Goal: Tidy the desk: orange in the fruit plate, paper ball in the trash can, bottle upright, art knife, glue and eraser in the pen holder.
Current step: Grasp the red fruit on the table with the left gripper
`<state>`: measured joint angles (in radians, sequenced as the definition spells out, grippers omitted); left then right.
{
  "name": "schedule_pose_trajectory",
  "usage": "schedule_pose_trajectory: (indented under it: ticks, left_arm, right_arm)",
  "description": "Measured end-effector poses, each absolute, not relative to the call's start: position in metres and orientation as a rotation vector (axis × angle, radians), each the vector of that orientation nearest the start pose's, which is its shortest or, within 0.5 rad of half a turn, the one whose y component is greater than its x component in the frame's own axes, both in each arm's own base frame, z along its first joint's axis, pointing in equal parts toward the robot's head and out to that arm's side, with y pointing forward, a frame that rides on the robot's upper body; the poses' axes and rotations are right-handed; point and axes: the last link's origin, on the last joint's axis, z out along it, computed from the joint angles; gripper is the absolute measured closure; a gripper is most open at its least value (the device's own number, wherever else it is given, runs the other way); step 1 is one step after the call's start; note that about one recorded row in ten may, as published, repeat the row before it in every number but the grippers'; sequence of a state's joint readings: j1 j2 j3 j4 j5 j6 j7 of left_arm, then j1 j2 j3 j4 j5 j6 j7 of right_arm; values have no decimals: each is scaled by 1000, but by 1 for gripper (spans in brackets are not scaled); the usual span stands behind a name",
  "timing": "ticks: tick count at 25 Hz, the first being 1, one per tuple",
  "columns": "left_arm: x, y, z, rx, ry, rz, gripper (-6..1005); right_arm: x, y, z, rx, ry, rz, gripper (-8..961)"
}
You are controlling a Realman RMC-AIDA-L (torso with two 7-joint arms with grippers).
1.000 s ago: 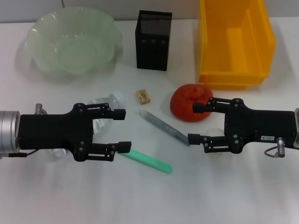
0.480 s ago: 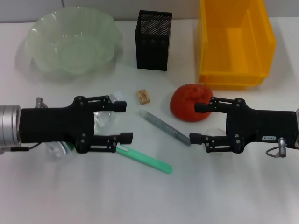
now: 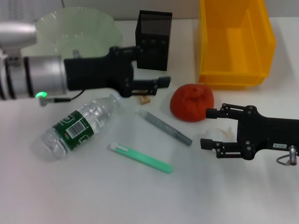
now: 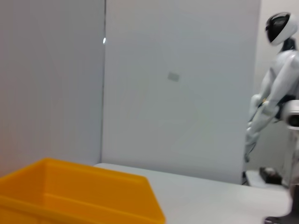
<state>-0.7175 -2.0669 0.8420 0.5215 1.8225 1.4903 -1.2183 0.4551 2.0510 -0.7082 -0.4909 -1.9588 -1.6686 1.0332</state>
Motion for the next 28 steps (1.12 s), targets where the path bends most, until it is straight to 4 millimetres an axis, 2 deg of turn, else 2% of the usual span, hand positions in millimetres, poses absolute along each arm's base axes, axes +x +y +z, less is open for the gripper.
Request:
schedule_pose_trajectory:
  ticks: [2,5,10,18,20,23,25,28]
  left_arm:
    - [-186,373,-28,-2820,-247,-799,217]
    - [-169,386,-42,-2857,-222,-685,217]
    - [-161,393,-56,-2878,-192,-561,218]
    - [-157,395,-72,-2897,-175,-468,218]
    - [-156,394,-82,-2894,-181,-443,219]
    - [-156,394,-82,-2894,-181,-443,219]
    - [-155,394,-98,-2877,-169,-369,219]
    - [-156,393,-104,-2876,-153,-326,219]
  right_arm:
    - [285,282,-15,-2795,376,807,152]
    - [292,277,-12,-2787,400,797,152]
    - [298,272,-10,-2768,439,793,152]
    - [306,267,-5,-2744,489,796,153]
    - [306,266,-5,-2743,493,799,153]
    - [307,265,-4,-2744,495,801,152]
    - [308,264,-4,-2744,499,800,152]
    - [308,263,-4,-2743,503,799,152]
